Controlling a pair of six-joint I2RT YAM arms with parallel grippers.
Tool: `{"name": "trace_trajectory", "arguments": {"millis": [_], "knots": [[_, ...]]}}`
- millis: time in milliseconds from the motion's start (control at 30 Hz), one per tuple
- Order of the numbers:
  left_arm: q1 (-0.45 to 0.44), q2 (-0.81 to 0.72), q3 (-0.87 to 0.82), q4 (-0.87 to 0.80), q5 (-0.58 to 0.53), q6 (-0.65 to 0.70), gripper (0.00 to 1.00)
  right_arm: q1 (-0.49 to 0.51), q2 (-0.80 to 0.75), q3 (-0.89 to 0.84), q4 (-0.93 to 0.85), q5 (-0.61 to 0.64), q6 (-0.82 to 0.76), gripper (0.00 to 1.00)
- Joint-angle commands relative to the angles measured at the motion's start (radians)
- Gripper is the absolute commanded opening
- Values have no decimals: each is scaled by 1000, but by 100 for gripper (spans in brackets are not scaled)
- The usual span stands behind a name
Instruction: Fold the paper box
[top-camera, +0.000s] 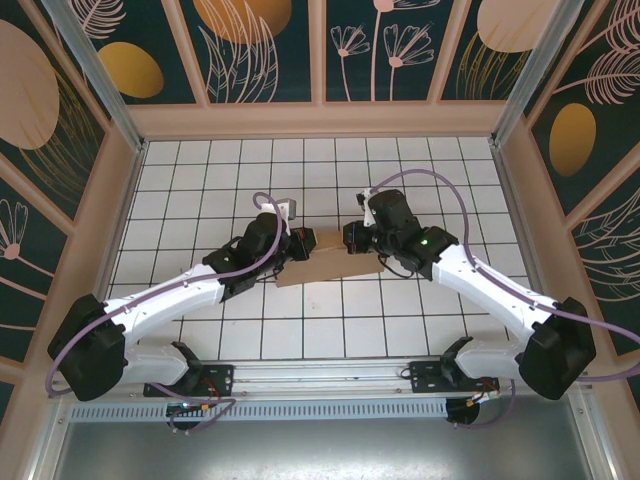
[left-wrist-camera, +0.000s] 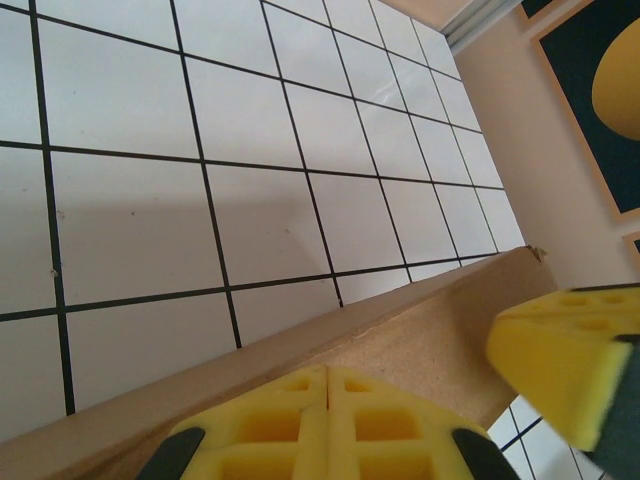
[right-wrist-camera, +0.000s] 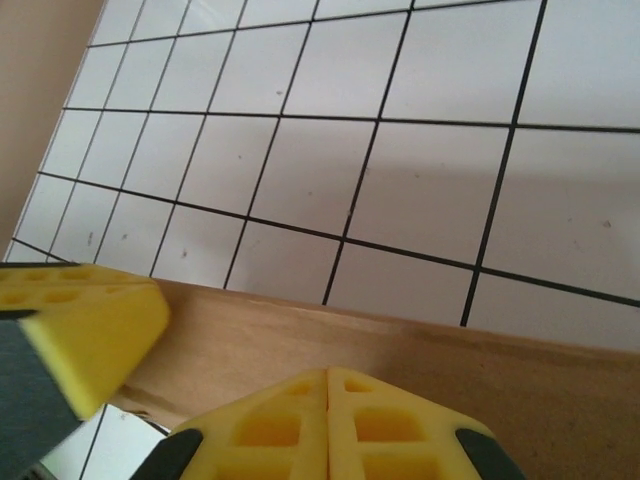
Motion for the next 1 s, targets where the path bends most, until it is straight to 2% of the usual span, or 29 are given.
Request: {"name": "trace_trajectory", "arguments": {"millis": [0,233,267,367,433,700,967], "knots": [[-6,7,-11,-52,9,-7,0,5,-4,-57,56,27,16,8],[-4,-28,51,-108,-29,12,1,1,19,-124,65,53,11,5],[-5,-41,63,-127,-40,13,7,0,16,-127,61,56,14,5],[5,-90,109,-229,-79,-12,40,-3,2,-135,55,64,20,4],[14,-147,105,-266,-81,-57,50,-2,-8,-136,53,63,24,4],[33,-405,-69,-322,-75,-344,64,1,-30,-140,40,60,34,4],[58,-478,-151,-328,-59,-382,69,2,-39,-148,20,51,36,4]]}}
